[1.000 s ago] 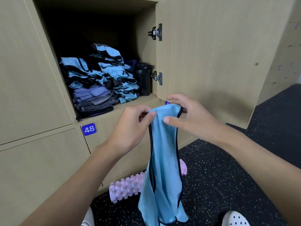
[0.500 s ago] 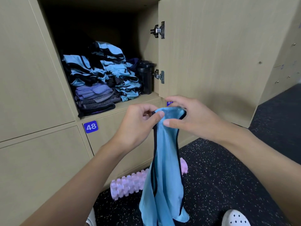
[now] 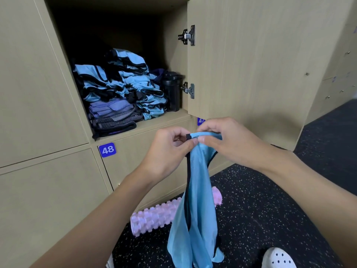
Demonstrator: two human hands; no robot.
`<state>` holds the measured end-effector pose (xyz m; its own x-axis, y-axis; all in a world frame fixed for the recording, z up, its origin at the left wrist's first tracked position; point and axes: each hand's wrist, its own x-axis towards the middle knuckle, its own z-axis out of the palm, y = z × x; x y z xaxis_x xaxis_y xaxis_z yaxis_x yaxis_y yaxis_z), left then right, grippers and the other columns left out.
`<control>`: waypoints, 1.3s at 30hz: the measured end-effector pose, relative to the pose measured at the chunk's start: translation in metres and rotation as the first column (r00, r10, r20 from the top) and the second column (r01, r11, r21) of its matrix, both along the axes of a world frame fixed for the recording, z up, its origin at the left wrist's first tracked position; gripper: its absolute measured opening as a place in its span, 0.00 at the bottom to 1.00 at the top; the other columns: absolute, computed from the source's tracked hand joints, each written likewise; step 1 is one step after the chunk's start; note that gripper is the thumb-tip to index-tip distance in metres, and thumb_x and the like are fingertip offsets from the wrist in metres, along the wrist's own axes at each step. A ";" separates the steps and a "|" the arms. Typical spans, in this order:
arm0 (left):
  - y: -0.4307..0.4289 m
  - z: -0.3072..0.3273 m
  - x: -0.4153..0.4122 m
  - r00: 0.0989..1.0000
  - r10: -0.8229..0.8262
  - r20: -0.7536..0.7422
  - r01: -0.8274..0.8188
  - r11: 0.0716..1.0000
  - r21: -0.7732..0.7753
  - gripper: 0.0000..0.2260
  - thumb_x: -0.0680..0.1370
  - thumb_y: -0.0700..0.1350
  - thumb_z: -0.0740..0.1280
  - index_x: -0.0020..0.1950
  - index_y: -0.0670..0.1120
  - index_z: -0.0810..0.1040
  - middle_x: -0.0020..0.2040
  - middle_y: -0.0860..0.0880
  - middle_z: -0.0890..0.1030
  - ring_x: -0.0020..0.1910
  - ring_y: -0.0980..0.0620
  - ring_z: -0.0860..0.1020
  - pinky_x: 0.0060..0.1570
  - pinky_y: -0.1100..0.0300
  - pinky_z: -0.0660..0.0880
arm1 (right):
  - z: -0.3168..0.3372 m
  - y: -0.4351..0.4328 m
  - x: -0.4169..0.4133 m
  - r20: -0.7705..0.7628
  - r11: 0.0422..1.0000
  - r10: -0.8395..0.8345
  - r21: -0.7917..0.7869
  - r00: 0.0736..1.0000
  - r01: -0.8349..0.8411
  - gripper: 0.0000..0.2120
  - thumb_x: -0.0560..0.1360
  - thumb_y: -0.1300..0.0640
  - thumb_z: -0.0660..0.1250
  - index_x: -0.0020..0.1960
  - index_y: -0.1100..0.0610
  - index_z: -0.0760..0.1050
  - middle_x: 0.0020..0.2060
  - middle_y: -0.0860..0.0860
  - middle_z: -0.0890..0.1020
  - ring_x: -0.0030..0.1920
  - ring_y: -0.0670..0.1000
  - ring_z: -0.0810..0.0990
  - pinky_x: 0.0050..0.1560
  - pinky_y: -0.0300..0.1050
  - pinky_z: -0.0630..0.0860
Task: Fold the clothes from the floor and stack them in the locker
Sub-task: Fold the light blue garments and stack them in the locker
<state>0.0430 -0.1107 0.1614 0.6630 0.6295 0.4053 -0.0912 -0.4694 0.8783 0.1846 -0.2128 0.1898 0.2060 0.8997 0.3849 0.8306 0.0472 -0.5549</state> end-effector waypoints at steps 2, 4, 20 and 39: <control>-0.001 -0.002 0.002 1.000 -0.021 -0.010 0.021 0.999 -0.035 0.05 0.77 0.35 0.71 0.42 0.43 0.78 0.35 0.47 0.81 0.31 0.59 0.76 0.36 0.68 0.73 | 0.000 0.002 -0.002 0.010 0.998 -0.042 0.045 0.999 0.041 0.06 0.80 0.56 0.65 0.46 0.52 0.78 0.39 0.47 0.80 0.42 0.50 0.78 0.46 0.52 0.74; -0.001 -0.008 0.004 0.995 -0.077 -0.064 0.073 0.995 -0.063 0.02 0.78 0.36 0.70 0.47 0.40 0.78 0.39 0.41 0.84 0.36 0.54 0.78 0.39 0.64 0.74 | 0.000 0.003 -0.003 0.026 0.993 -0.086 0.089 0.996 0.083 0.07 0.81 0.58 0.62 0.46 0.53 0.75 0.39 0.49 0.78 0.42 0.52 0.76 0.47 0.50 0.73; 0.021 -0.039 -0.011 0.853 0.153 -0.499 0.040 0.934 0.355 0.18 0.74 0.35 0.65 0.29 0.53 0.70 0.23 0.57 0.67 0.26 0.57 0.65 0.27 0.65 0.61 | 0.016 -0.009 0.027 -0.146 0.827 -0.404 0.364 0.903 0.429 0.11 0.82 0.56 0.58 0.51 0.64 0.74 0.33 0.51 0.71 0.31 0.48 0.67 0.29 0.37 0.62; 0.049 -0.033 -0.034 0.819 0.391 -0.420 -0.248 0.901 0.356 0.06 0.72 0.36 0.68 0.44 0.45 0.83 0.37 0.51 0.84 0.40 0.52 0.82 0.39 0.57 0.77 | 0.000 -0.015 0.054 -0.146 0.801 -0.531 0.234 0.835 0.550 0.18 0.81 0.51 0.62 0.36 0.52 0.62 0.31 0.48 0.66 0.30 0.50 0.64 0.31 0.46 0.59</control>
<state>0.0089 -0.0620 0.1282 0.5969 0.7505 0.2836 0.4963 -0.6231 0.6045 0.2387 -0.2283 0.1898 0.6641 0.5054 0.5510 0.7238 -0.2500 -0.6431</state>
